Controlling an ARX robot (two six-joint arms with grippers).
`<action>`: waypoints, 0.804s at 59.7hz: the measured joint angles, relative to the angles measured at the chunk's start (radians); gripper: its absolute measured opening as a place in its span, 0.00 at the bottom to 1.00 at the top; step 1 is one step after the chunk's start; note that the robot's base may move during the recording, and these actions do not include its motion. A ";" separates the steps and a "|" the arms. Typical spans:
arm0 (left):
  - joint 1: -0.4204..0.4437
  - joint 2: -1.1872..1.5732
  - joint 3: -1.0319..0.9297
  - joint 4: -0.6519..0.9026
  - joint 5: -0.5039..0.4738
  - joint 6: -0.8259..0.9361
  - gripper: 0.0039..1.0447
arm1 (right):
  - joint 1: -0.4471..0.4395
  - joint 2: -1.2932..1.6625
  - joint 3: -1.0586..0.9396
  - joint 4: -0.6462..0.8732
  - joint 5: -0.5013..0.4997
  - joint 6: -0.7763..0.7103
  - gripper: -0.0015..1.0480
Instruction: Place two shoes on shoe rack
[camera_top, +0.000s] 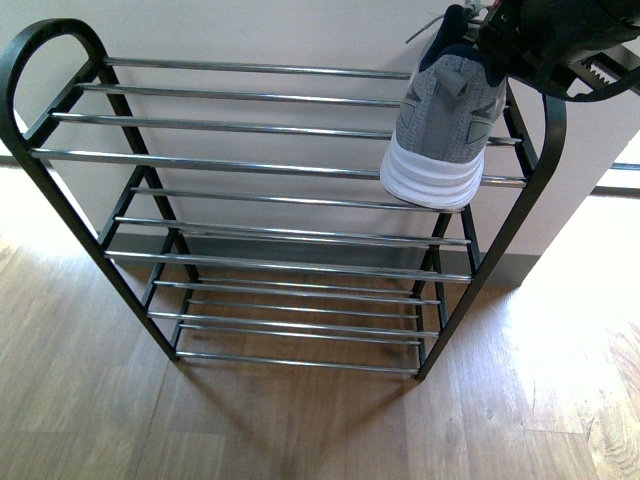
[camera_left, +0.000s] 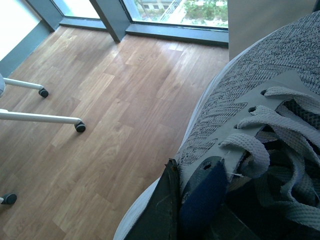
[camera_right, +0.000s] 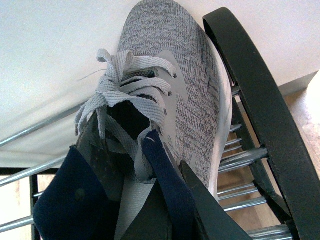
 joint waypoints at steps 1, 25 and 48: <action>0.000 0.000 0.000 0.000 0.000 0.000 0.01 | 0.000 0.000 0.000 0.002 0.001 0.000 0.01; 0.000 0.000 0.000 0.000 0.000 0.000 0.01 | -0.076 0.028 0.009 0.038 0.003 -0.140 0.01; 0.000 0.000 0.000 0.000 0.000 0.000 0.01 | -0.098 -0.077 -0.040 -0.037 -0.062 -0.186 0.48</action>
